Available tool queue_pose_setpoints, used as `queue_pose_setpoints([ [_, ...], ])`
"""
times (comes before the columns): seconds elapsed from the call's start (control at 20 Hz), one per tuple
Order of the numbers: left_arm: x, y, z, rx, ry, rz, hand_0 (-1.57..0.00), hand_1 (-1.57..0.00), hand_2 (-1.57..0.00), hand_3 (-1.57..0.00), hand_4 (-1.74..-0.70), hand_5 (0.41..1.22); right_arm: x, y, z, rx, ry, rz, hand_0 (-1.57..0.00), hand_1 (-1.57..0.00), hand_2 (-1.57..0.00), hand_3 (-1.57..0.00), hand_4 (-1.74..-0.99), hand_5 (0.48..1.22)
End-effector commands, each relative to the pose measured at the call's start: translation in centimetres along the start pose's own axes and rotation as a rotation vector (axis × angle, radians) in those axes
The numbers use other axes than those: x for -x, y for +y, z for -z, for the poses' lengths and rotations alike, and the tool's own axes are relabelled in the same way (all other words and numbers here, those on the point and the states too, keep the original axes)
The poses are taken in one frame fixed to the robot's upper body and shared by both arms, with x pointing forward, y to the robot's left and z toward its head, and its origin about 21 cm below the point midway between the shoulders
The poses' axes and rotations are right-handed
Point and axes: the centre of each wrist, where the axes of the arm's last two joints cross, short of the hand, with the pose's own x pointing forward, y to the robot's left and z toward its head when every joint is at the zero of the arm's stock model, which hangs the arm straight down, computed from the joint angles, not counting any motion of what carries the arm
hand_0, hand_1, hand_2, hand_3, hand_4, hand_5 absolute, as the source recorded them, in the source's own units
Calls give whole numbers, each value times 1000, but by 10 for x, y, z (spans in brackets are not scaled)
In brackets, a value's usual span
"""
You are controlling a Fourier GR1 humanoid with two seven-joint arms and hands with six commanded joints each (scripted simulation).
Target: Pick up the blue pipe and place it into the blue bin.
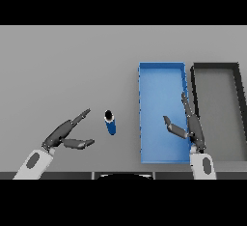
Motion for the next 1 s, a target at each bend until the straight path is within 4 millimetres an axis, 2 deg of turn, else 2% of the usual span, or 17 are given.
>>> queue_pose_setpoints([
  [0.0,-1,-6,4,11,-2,6,1,1,1,1,-1138,455,1,-1,-3,3,1,0,1,1,1,1,-1195,617],
  [0.2,2,-27,23,47,-16,-14,1,1,1,1,-1147,452,3,4,2,-7,3,13,1,1,1,1,-1218,627],
  [0.45,1,-49,60,43,-61,-51,1,1,1,1,-1150,460,-1,-3,0,12,27,7,1,1,1,1,-1202,621],
  [0.55,3,-50,69,47,-64,-52,1,1,1,1,-1134,459,2,-1,-8,7,11,9,1,1,1,1,-1210,631],
  [0.65,3,-57,79,53,-51,-32,1,1,1,1,-1098,448,-1,3,-1,11,6,11,1,1,1,1,-1215,637],
  [0.8,8,-65,89,45,-29,-4,1,1,1,1,-1051,418,2,-2,-2,14,2,6,1,1,1,1,-1221,645],
  [0.95,5,-73,99,59,-64,-55,1,1,1,1,-1090,441,4,0,-2,16,8,-6,1,1,1,1,-1205,649],
])
